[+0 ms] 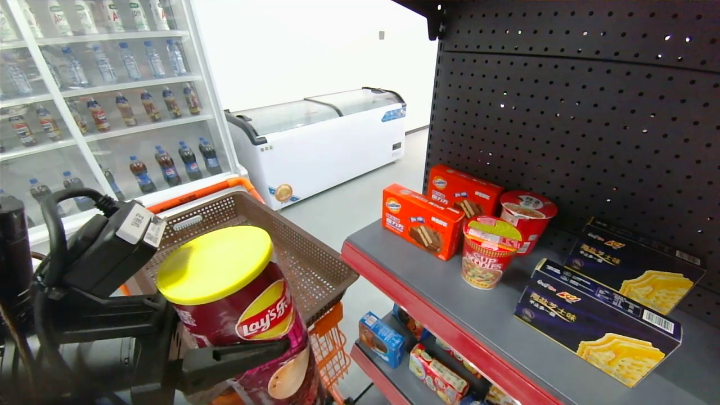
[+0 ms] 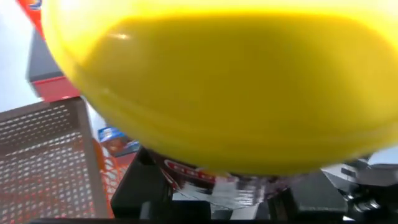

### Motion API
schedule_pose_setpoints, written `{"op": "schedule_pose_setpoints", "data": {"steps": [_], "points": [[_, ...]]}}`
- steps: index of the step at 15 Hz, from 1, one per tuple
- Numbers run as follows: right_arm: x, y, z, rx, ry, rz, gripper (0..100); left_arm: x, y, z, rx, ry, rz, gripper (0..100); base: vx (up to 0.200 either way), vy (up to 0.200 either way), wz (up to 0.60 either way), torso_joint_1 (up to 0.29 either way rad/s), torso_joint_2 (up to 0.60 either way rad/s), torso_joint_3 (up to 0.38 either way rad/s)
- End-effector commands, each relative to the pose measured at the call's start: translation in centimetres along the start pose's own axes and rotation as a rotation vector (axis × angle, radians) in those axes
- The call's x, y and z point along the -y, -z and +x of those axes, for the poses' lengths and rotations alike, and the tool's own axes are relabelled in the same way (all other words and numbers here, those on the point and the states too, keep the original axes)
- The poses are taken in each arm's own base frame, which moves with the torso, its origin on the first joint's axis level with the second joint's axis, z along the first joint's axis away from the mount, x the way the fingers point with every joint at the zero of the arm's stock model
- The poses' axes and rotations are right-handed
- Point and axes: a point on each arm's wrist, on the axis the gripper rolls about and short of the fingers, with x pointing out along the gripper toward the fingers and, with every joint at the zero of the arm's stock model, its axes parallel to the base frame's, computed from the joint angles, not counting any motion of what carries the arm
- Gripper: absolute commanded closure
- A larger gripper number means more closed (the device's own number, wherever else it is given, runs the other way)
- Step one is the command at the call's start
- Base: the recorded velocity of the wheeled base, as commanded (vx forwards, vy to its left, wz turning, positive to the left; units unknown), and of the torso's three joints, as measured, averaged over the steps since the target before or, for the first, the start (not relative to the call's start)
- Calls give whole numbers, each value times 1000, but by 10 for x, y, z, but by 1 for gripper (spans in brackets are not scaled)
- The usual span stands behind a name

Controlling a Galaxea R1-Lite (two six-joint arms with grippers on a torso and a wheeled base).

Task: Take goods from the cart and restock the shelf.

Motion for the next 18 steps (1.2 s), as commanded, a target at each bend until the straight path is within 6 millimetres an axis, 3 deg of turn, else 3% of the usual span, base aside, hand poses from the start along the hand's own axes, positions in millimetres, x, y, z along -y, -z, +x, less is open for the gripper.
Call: {"op": "schedule_pose_setpoints", "data": {"steps": [1, 3, 18], "points": [[0, 0, 0, 1, -1, 0, 0, 4, 2, 8, -19, 44, -4, 100, 0, 0, 0, 0, 0, 0], [0, 0, 0, 1, -1, 0, 0, 0, 2, 13, -29, 52, -9, 100, 0, 0, 0, 0, 0, 0], [0, 0, 0, 1, -1, -2, 0, 6, 7, 22, -51, 114, -13, 100, 0, 0, -600, 2, 0, 2]]}}
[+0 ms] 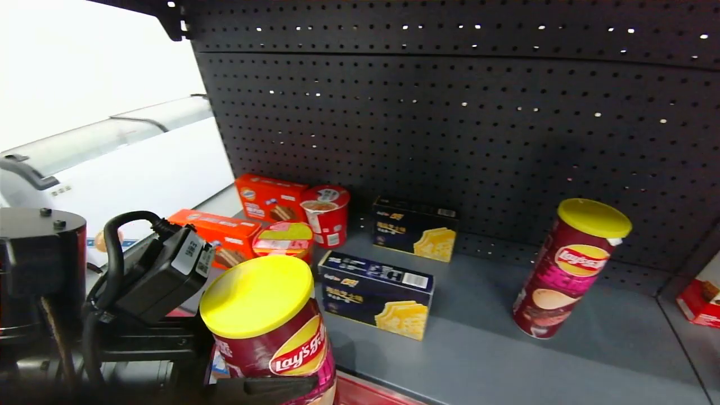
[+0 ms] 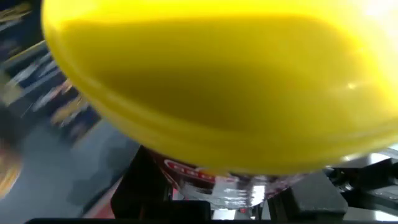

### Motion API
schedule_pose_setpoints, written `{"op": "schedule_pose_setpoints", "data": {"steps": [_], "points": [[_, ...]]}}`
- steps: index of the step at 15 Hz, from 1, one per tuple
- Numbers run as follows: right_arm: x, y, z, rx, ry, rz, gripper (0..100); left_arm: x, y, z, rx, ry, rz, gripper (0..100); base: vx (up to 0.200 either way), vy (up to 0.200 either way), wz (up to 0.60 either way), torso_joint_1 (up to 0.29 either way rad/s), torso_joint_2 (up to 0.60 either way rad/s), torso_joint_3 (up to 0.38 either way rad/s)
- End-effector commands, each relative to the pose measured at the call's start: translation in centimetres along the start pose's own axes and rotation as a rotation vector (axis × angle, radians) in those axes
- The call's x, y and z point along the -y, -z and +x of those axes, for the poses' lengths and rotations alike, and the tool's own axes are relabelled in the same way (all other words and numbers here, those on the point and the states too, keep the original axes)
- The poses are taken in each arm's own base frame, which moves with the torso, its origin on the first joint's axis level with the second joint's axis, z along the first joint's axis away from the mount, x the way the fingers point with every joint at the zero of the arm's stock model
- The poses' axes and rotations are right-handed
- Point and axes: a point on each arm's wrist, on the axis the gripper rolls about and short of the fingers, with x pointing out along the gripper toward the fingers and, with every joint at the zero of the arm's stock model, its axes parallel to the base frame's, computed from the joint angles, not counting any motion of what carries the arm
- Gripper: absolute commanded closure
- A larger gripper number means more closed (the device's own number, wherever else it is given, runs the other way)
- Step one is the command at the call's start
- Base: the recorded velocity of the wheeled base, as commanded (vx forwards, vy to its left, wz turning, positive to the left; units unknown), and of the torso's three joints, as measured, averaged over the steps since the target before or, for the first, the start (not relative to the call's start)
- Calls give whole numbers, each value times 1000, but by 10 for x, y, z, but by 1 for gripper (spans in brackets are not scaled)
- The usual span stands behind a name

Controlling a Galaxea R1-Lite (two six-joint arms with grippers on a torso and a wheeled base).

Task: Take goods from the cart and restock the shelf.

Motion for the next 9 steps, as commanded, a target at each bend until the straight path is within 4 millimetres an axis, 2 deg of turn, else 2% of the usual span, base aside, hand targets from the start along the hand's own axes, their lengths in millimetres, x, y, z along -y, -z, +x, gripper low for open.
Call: {"op": "schedule_pose_setpoints", "data": {"steps": [1, 5, 9], "points": [[0, 0, 0, 1, -1, 0, 0, -1, 0, 1, -1, 0, -1, 100, 0, 0, -600, 2, 2, 2], [0, 0, 0, 1, -1, 1, 0, -1, 1, 1, -3, 1, -3, 100, 0, 0, -600, 4, -1, 5], [0, 0, 0, 1, -1, 1, 0, -1, 0, 0, -1, -1, -1, 100, 0, 0, 0, 0, 0, 0]]}}
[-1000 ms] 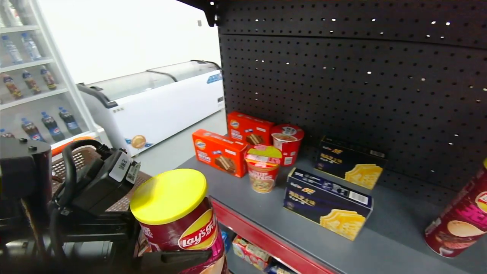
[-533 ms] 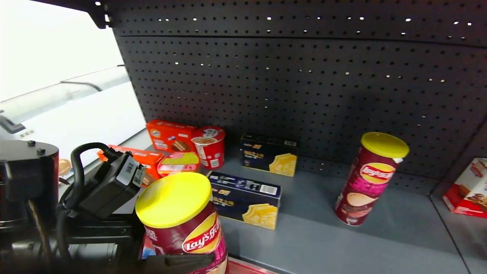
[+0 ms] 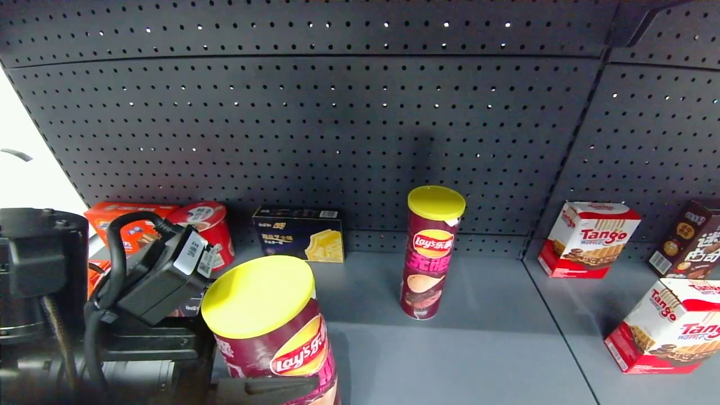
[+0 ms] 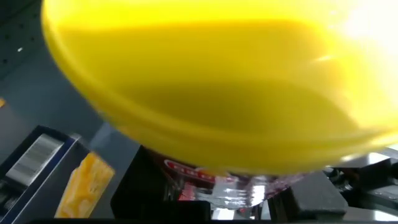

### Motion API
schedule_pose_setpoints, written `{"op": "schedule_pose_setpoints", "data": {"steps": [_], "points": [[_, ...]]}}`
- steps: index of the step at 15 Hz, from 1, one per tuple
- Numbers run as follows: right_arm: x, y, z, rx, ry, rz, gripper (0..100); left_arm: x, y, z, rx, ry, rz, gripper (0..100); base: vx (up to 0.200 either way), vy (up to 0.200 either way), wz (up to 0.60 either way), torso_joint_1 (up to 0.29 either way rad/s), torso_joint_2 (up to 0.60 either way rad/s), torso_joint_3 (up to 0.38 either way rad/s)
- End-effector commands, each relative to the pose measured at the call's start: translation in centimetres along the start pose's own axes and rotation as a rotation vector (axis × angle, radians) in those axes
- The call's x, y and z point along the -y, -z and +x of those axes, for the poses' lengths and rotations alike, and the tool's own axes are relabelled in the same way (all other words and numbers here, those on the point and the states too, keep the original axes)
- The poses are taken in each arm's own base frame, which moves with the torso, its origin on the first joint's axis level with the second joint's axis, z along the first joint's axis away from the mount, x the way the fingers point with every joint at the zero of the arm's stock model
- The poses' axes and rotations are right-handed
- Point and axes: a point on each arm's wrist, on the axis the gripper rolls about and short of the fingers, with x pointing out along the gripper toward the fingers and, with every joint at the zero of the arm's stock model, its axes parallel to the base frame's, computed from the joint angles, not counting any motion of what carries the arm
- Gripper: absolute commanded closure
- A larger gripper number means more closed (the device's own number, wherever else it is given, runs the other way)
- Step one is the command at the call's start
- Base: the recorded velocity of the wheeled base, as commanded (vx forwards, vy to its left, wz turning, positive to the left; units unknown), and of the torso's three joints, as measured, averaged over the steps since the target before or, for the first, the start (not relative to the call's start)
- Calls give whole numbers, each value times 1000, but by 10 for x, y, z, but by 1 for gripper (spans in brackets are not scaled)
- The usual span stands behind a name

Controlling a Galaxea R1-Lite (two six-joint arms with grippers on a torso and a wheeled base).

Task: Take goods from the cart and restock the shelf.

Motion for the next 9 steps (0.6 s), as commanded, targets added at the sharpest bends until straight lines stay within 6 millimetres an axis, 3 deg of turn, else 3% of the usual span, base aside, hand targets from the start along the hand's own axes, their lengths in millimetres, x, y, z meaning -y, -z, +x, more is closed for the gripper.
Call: {"op": "schedule_pose_setpoints", "data": {"steps": [1, 9], "points": [[0, 0, 0, 0, -1, 0, 0, 0, 0, -1, 2, -3, 1, 100, 0, 0, 0, 0, 0, 0], [0, 0, 0, 0, -1, 0, 0, 0, -1, 1, 2, 6, 3, 100, 0, 0, 0, 0, 0, 0]]}}
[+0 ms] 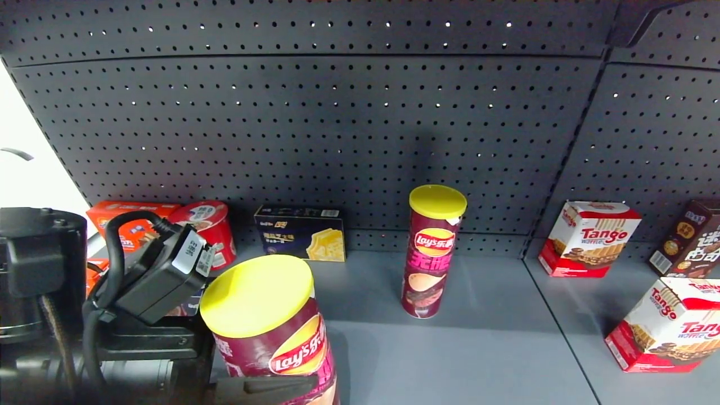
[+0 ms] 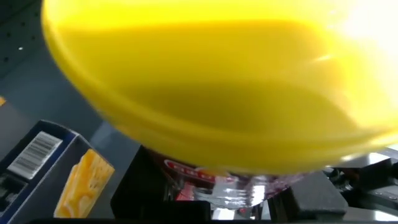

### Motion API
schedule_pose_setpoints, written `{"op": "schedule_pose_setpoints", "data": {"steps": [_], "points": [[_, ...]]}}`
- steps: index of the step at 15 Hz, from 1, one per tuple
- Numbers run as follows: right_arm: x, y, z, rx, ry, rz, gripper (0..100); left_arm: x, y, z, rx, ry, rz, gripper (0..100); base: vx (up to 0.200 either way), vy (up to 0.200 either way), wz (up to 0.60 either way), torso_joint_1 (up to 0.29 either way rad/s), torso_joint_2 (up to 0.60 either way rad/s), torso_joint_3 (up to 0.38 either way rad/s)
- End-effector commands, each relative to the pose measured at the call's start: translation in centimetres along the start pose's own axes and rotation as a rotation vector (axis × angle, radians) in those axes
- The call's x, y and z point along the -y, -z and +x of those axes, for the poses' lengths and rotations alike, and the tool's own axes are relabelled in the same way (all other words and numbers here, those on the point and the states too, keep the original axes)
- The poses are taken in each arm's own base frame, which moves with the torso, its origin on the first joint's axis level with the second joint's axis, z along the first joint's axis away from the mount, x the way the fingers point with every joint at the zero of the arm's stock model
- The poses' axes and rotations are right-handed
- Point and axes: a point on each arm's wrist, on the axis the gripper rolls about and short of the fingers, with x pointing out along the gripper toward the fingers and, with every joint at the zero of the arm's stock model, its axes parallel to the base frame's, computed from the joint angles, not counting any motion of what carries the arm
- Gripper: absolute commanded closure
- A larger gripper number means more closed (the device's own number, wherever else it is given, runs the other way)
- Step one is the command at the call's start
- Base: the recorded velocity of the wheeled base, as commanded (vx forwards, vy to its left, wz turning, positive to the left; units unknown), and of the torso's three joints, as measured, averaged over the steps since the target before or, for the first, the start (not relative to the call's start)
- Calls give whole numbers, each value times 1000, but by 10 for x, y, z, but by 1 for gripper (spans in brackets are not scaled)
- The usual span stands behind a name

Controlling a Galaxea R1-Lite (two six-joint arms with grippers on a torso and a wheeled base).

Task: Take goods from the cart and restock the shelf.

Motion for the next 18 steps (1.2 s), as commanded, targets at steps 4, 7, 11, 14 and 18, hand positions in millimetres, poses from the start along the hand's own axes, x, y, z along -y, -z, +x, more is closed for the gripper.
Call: {"op": "schedule_pose_setpoints", "data": {"steps": [4, 7, 11, 14, 18], "points": [[0, 0, 0, -1, -1, 0, 0, 6, 6, 1, -8, 56, -2, 100, 0, 0, 0, 0, 0, 0], [0, 0, 0, -1, -1, -5, 0, 13, 11, -1, -17, 79, -3, 100, 0, 0, 0, 0, 0, 0], [-1, -105, 21, -15, -114, 82, 0, 17, 9, -1, -8, 90, 13, 100, 0, 0, 0, 0, 0, 0], [-5, -132, 44, -46, -304, -32, 0, 17, 7, 2, -10, 91, 20, 100, 0, 0, 0, 0, 0, 0], [-22, -154, 88, -148, -518, -77, 0, 15, 9, 1, -22, 51, 4, 100, 0, 0, 0, 0, 0, 0]]}}
